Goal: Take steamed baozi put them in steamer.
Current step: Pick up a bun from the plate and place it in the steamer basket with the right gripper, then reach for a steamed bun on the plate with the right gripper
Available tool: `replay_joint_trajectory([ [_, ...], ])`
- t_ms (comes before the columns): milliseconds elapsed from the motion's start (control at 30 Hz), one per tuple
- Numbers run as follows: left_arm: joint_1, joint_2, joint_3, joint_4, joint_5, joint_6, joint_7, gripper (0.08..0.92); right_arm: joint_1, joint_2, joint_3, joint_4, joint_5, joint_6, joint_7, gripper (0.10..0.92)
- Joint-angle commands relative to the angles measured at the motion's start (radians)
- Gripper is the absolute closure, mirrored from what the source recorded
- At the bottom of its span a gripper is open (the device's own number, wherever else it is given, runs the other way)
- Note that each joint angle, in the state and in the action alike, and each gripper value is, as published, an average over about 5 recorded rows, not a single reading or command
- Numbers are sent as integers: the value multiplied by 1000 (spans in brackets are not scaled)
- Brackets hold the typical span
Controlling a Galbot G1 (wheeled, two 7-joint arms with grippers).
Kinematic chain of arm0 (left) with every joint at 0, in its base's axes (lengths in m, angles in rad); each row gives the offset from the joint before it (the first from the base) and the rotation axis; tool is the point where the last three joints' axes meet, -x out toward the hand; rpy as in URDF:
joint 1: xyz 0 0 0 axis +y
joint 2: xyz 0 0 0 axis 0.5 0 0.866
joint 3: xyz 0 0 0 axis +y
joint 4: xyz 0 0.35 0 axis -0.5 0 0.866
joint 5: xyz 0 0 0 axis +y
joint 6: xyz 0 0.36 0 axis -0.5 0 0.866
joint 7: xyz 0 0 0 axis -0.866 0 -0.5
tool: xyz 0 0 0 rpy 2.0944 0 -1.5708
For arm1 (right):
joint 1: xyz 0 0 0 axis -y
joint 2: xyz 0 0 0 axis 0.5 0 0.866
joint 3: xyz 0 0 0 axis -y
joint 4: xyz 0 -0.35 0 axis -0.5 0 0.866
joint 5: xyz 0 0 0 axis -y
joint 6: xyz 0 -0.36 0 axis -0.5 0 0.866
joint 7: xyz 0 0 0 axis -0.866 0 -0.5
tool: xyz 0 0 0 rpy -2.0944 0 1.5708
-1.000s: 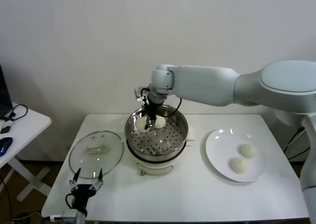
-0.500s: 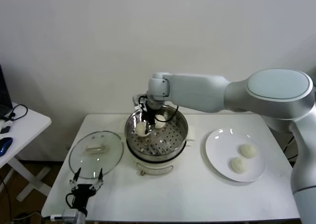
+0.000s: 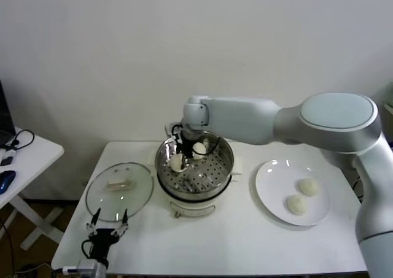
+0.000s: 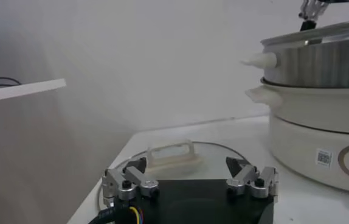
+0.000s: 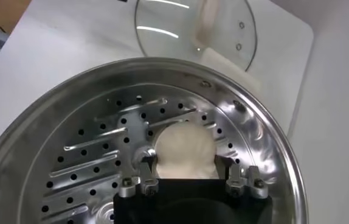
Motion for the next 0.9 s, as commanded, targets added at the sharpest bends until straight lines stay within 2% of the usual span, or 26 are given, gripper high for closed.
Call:
replay_joint_trajectory([
  [33,1,0,-3,-5,-1,1,0,177,34,-19,-8,27,10,6,-6,343],
  [200,3,-1,-2,-9,-1,1,0,177,124,-80,-51,91,56,24,-34,226],
  [367,6,-4,0,-15,0,2,0,177,231,-196,-115,205,128,45,-57,203],
  [500,6,-6,0,-19,-1,3,0,177,307,-356,-182,317,143,69,-99,203],
  [700,5,-3,-1,-16,0,4,0,177,392,-569,-287,405,57,134,-167,203],
  [900,5,-1,0,-11,1,2,0,177,376,-741,-361,450,-79,173,-172,203],
])
